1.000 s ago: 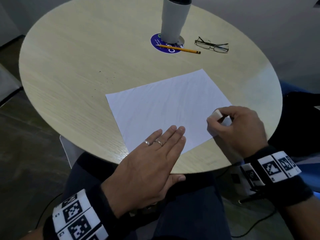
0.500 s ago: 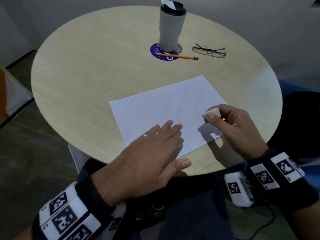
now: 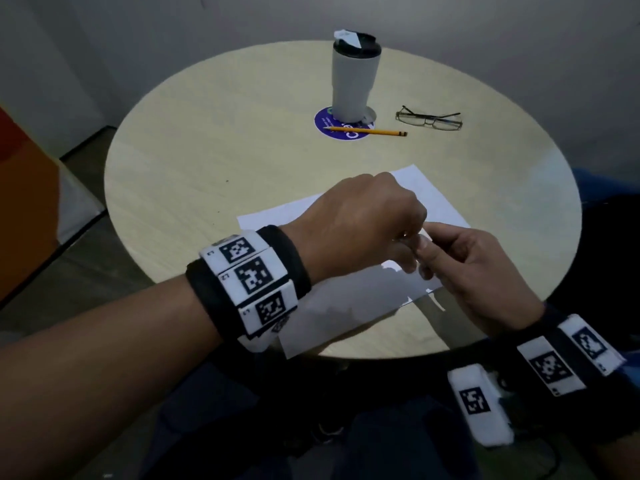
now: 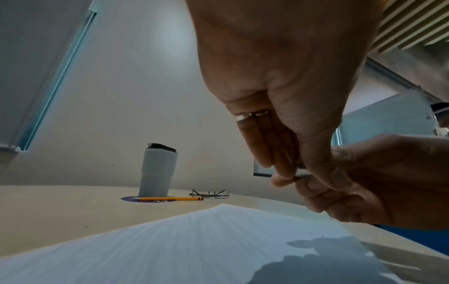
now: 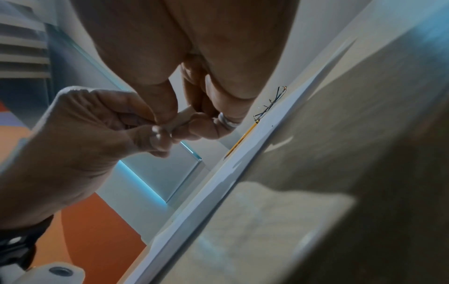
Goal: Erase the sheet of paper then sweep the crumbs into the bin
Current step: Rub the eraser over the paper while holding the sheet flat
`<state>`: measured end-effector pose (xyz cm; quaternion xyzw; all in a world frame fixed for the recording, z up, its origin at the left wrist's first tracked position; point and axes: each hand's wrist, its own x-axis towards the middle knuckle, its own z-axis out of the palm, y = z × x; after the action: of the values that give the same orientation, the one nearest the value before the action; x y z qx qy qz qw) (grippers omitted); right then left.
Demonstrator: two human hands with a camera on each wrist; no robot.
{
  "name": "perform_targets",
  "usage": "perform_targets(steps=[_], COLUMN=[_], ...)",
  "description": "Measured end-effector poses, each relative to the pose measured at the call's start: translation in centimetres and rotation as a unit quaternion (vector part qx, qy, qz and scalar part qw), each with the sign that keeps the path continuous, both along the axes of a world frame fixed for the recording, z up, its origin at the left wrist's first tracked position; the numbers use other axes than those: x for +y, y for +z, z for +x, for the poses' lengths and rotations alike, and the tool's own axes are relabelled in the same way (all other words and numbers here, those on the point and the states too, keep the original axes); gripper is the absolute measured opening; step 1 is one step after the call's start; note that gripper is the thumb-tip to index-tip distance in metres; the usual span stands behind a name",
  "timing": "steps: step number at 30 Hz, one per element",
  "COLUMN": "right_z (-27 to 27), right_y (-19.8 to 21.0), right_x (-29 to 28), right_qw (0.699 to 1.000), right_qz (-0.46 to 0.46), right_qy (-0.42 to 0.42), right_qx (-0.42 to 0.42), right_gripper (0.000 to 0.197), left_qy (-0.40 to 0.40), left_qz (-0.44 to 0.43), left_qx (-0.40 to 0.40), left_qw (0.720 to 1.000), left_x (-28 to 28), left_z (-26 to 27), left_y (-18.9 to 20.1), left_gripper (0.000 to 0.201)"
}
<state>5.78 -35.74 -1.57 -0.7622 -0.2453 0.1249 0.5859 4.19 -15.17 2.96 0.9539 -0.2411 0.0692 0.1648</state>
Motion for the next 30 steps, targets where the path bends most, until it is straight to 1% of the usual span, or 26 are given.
perform_targets(steps=[4,5,7,10,12,14,16,17,18,19,21,22,23,25,28,29,30], right_z=[0.5,0.7,1.2,1.8,2.5,3.4,4.1,4.4,4.5,4.6,4.8,4.9,4.8,4.5,4.3,4.2,4.2], right_y=[0.3,0.4,0.6,0.5,-0.1,-0.9,-1.7,-2.1,-2.4,-2.8,-3.4,-3.5,-3.5,-3.4,-3.3,-3.3,-3.2], right_x=[-0.5,-0.7,-1.2,-1.9,-2.4,-3.1,-3.7,-3.9,-4.0,-4.0,-4.1,-4.1,-4.0,-3.9,-3.7,-3.6,-3.5], right_qw=[1.000,1.000,0.999,0.999,0.997,0.988,0.977,0.973,0.970,0.966,0.960,0.957,0.954,0.949,0.945,0.944,0.944], right_qz=[-0.013,-0.015,-0.020,-0.012,-0.030,-0.065,-0.104,-0.123,-0.142,-0.163,-0.195,-0.208,-0.221,-0.243,-0.257,-0.260,-0.261], right_qy=[0.013,0.019,0.020,-0.020,-0.074,-0.129,-0.165,-0.175,-0.180,-0.184,-0.190,-0.187,-0.182,-0.177,-0.182,-0.183,-0.185], right_qx=[0.010,0.015,0.021,0.024,-0.012,-0.056,-0.087,-0.089,-0.083,-0.073,-0.068,-0.076,-0.084,-0.093,-0.092,-0.090,-0.086], right_gripper=[0.026,0.024,0.020,0.027,0.027,0.021,0.016,0.014,0.011,0.011,0.011,0.013,0.015,0.015,0.011,0.009,0.008], left_qy=[-0.052,-0.059,-0.060,-0.029,-0.003,0.016,0.017,0.014,0.007,-0.013,-0.065,-0.075,-0.074,-0.071,-0.074,-0.055,-0.017], left_qz=[-0.028,-0.035,-0.034,0.017,0.063,0.093,0.135,0.156,0.168,0.171,0.184,0.186,0.178,0.174,0.233,0.258,0.279], left_qx=[-0.009,-0.010,-0.009,-0.018,0.012,0.049,0.055,0.046,0.044,0.057,0.124,0.163,0.196,0.222,0.227,0.224,0.224], left_qw=[0.998,0.998,0.998,0.999,0.998,0.994,0.989,0.987,0.985,0.984,0.973,0.966,0.962,0.957,0.943,0.938,0.934], left_x=[0.1,0.2,0.3,0.6,0.7,0.7,0.3,-0.2,-0.9,-1.8,-3.9,-4.9,-5.6,-5.9,-4.4,-3.8,-3.1], left_z=[0.9,1.1,1.6,2.6,3.0,2.9,2.8,2.7,2.6,2.3,1.1,0.5,0.0,-0.2,0.7,0.9,1.1], left_y=[-0.3,-0.3,-0.4,-0.8,-0.8,-0.9,-1.4,-1.9,-2.6,-3.3,-4.6,-5.2,-5.8,-6.6,-6.4,-6.2,-6.0], left_gripper=[0.011,0.011,0.015,0.033,0.046,0.055,0.044,0.037,0.035,0.043,0.077,0.090,0.098,0.101,0.095,0.097,0.102])
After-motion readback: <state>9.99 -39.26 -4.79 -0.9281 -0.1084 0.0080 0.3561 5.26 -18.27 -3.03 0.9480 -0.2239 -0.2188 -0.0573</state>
